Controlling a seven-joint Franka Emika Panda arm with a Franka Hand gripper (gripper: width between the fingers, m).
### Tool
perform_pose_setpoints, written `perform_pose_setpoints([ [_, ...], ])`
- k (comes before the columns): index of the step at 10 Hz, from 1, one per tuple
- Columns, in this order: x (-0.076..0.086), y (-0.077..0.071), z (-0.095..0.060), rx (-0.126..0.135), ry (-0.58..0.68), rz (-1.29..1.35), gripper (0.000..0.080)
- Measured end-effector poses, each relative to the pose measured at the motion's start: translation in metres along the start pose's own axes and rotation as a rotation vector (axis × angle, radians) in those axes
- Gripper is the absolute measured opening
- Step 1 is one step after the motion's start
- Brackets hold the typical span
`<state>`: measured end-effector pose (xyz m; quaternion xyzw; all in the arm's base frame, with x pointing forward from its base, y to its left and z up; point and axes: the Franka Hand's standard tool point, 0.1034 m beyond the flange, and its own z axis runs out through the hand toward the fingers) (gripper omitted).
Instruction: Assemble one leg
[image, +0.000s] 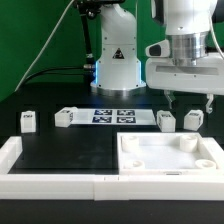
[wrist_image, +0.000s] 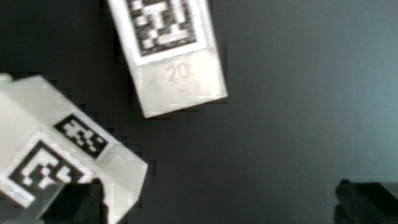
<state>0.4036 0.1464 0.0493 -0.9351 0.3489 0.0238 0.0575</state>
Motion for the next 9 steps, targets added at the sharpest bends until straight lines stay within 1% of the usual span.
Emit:
perform_pose_setpoints([
  [2, 0.003, 0.004, 0.0, -0.01, -0.023, -0.027, 0.0649],
  [3, -0.003, 0.001, 0.002, -0.009, -0.021, -0.038, 0.0649],
  [4, -0.008, 0.004, 0.005, -0.029, -0.06, -0.118, 0.0649],
  [5, -0.005, 0.01, 0.007, -0.038, -0.117, -0.162, 0.0649],
  [6, -0.004, 0.017, 0.009, -0.035, -0.265, -0.201, 0.0649],
  [7, -0.003, 0.016, 0.01, -0.04, -0.368, -0.21, 0.0649],
  [8, -0.008, 0.018, 0.011, -0.053, -0.446, -0.213, 0.0649],
  [9, -0.017, 0.02, 0.009, -0.083, -0.589, -0.201, 0.0649],
])
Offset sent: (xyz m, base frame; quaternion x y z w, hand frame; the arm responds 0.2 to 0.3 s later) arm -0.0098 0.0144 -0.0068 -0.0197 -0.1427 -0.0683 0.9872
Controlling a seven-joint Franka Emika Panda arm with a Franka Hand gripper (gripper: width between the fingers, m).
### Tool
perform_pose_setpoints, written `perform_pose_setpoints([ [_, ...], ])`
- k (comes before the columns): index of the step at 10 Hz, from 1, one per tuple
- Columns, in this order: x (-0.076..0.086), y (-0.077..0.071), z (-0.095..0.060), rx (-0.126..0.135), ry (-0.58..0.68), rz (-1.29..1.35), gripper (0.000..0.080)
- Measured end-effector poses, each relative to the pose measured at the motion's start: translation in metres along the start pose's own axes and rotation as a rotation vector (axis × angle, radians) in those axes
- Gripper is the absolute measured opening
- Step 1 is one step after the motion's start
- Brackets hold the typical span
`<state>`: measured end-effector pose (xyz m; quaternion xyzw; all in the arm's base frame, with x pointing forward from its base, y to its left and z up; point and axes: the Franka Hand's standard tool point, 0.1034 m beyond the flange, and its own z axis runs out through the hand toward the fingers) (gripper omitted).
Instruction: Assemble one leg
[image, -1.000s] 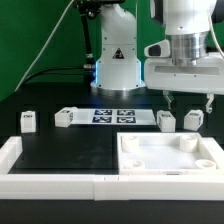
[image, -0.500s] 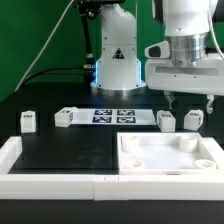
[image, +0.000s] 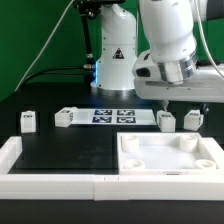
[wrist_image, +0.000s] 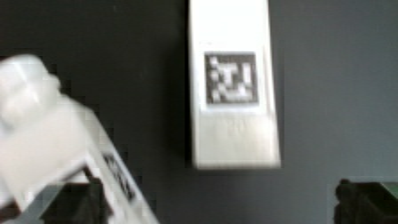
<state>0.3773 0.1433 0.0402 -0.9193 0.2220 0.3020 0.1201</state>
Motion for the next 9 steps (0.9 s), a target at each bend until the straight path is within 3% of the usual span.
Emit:
perform_pose_setpoints([
  [3, -0.006, -0.012, 0.0, -0.023, -0.321, 0.039, 0.0649],
  [5, -0.004, -0.014, 0.005, -0.03, -0.313, 0.058, 0.0649],
  [9, -0.006, -0.012, 0.032, -0.055, -0.307, 0.057, 0.0649],
])
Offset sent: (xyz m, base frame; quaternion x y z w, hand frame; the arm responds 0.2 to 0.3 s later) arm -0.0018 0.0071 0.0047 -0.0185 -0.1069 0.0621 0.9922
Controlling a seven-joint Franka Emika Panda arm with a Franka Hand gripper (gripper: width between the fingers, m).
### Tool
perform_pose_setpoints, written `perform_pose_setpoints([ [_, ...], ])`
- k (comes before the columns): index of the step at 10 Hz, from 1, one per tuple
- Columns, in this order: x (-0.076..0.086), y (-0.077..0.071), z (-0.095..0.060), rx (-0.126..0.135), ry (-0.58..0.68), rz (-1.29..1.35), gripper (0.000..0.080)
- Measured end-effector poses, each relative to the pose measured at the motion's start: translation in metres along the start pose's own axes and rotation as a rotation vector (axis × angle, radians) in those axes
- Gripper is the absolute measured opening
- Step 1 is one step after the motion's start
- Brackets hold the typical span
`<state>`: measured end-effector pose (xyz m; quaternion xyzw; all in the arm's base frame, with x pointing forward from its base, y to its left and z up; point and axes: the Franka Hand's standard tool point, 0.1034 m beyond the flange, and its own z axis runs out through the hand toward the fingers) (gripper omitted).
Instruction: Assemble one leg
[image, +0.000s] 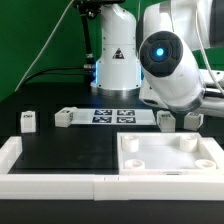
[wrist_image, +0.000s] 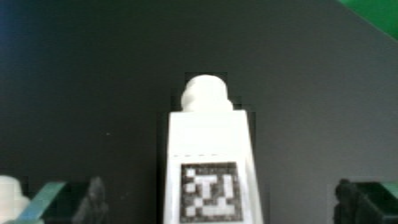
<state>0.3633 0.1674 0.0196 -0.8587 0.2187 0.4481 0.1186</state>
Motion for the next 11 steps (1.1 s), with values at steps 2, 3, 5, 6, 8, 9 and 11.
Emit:
perform_pose_setpoints([
  [2, 0.0025, 0.0004, 0.0063, -0.005, -0.004, 0.002, 0.0649],
  [3, 0.0026, 0.0003, 0.0065, -0.005, -0.004, 0.002, 0.0649],
  [5, 0.0034, 0.0008, 0.0053, -0.003, -0.003, -0.003, 0.0622],
  [6, 0.0033, 0.0009, 0.0054, -0.003, -0.003, -0.003, 0.0622],
  [8, 0.0034, 0.0009, 0.0054, -0.003, -0.003, -0.002, 0.0285],
  [9, 0.0033, 0.0009, 0.0054, -0.003, -0.003, -0.003, 0.0285],
  [11, 0.0033, 0.0009, 0.0054, -0.003, -0.003, -0.003, 0.0288],
])
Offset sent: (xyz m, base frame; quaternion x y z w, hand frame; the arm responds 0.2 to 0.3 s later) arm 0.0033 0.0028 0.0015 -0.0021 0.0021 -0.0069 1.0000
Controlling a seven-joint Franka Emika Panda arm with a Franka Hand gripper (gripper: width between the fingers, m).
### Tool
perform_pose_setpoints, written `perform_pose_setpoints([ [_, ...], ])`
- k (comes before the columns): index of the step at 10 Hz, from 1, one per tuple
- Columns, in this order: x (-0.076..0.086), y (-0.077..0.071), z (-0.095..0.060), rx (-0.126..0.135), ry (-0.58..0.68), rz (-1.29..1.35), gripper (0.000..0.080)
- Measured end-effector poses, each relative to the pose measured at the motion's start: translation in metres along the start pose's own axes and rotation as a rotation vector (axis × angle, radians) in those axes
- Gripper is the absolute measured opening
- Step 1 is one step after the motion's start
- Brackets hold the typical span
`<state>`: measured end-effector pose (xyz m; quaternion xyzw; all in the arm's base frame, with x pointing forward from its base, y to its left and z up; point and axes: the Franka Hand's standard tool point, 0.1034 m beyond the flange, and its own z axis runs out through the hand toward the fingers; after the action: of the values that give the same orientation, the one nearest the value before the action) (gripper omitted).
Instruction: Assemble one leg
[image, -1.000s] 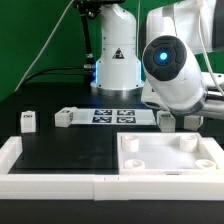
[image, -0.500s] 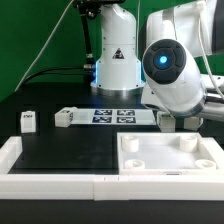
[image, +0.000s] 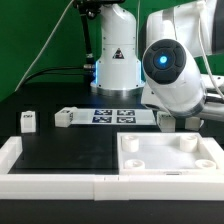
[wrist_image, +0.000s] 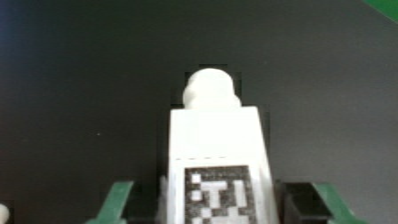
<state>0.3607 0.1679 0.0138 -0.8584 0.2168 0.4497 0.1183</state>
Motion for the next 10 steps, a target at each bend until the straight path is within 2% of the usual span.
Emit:
perform_pose_setpoints([
  [3, -0.002, 0.001, -0.002, -0.002, -0.005, -0.001, 0.0288],
  [5, -0.016, 0.001, -0.021, 0.004, -0.023, -0.011, 0.0289],
  [8, -0.037, 0.002, -0.058, 0.029, -0.011, -0.02, 0.029],
  [10, -0.042, 0.003, -0.072, 0.041, -0.015, -0.023, 0.029],
])
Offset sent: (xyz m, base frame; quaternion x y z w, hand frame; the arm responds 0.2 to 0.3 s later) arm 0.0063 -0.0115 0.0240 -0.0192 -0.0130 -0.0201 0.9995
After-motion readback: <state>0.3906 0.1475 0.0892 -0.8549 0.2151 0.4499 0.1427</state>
